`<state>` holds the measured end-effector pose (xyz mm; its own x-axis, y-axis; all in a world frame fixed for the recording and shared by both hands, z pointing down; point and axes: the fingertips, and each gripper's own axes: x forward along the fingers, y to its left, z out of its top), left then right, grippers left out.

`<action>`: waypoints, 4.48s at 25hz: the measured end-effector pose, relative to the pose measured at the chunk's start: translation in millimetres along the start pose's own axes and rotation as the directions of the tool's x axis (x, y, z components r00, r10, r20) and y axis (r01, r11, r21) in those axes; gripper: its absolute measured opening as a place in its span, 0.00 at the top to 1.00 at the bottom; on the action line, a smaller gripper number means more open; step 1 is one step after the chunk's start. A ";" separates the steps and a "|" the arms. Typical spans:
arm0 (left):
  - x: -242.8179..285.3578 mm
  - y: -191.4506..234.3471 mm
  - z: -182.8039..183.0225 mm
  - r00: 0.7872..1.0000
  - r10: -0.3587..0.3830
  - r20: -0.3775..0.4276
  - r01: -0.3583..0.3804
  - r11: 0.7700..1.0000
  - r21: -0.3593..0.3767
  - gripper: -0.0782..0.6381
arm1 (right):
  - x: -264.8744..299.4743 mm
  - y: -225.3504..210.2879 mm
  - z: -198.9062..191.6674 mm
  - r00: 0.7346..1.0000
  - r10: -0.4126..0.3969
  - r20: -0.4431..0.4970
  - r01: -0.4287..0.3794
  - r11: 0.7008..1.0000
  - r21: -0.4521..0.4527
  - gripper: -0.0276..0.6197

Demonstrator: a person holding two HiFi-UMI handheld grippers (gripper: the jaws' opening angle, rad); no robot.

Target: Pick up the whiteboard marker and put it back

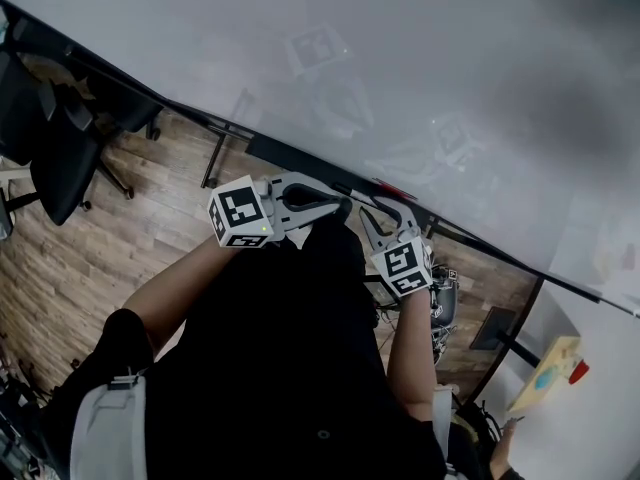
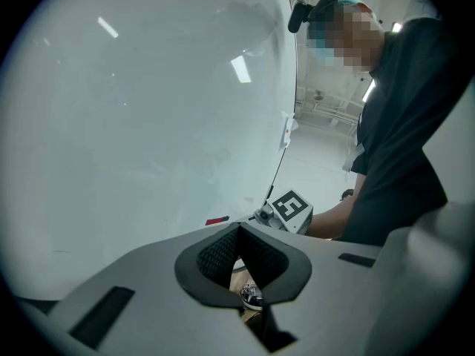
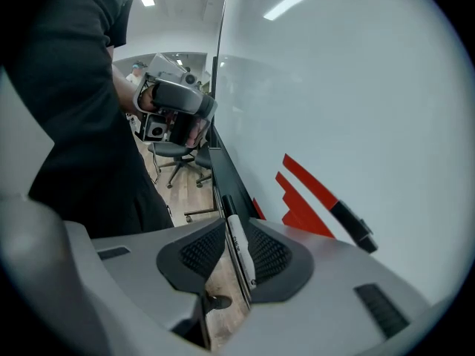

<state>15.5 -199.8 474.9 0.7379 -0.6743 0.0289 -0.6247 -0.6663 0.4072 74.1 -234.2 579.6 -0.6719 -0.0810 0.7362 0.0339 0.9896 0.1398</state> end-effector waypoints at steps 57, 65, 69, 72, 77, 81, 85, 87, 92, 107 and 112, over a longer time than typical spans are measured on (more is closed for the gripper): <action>6.0 -13.3 -6.5 0.995 -0.092 -0.022 0.092 0.996 -0.015 0.87 | -11.4 -8.1 35.4 0.998 -0.063 0.025 0.063 0.998 -0.006 0.84; 2.4 -8.9 5.1 0.992 -0.125 -0.033 0.125 0.992 0.009 0.87 | -47.6 -13.4 76.8 0.974 -0.148 0.169 0.133 0.986 0.097 0.84; 4.2 -13.7 14.0 0.985 -0.166 -0.039 0.168 0.985 0.031 0.87 | -69.8 -16.3 97.1 0.950 -0.203 0.236 0.177 0.976 0.125 0.84; 8.5 -16.4 23.1 0.981 -0.189 -0.044 0.191 0.981 0.040 0.87 | -88.3 -18.4 109.2 0.922 -0.242 0.304 0.197 0.966 0.170 0.84; 7.9 -27.5 36.4 0.969 -0.240 -0.052 0.243 0.967 0.071 0.87 | -120.3 -14.2 125.8 0.829 -0.327 0.454 0.216 0.936 0.279 0.84; 13.6 -35.7 47.9 0.953 -0.295 -0.066 0.300 0.950 0.090 0.87 | -141.5 -13.0 123.2 0.770 -0.391 0.503 0.217 0.903 0.370 0.84; 22.8 -45.3 54.8 0.936 -0.342 -0.089 0.350 0.931 0.107 0.87 | -162.3 -9.8 115.5 0.716 -0.453 0.531 0.227 0.870 0.437 0.84; 25.7 -50.1 55.7 0.927 -0.362 -0.101 0.372 0.922 0.107 0.87 | -170.3 -5.8 112.4 0.691 -0.482 0.539 0.229 0.853 0.469 0.84; 28.0 -57.7 60.3 0.912 -0.393 -0.115 0.405 0.908 0.109 0.87 | -183.3 7.2 107.0 0.645 -0.526 0.554 0.213 0.820 0.531 0.85; 27.9 -71.7 58.4 0.900 -0.424 -0.107 0.434 0.895 0.106 0.87 | -210.3 18.3 97.2 0.540 -0.571 0.618 0.128 0.782 0.610 0.85; 28.5 -74.1 64.7 0.901 -0.424 -0.094 0.432 0.895 0.112 0.87 | -211.4 19.6 95.9 0.515 -0.562 0.647 0.060 0.777 0.627 0.85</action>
<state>66.3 -190.2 386.5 0.9535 -0.2953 -0.0610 -0.2685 -0.9234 0.2742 145.9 -186.3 363.2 -0.8438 -0.5214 -0.1274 -0.4783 0.8381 -0.2623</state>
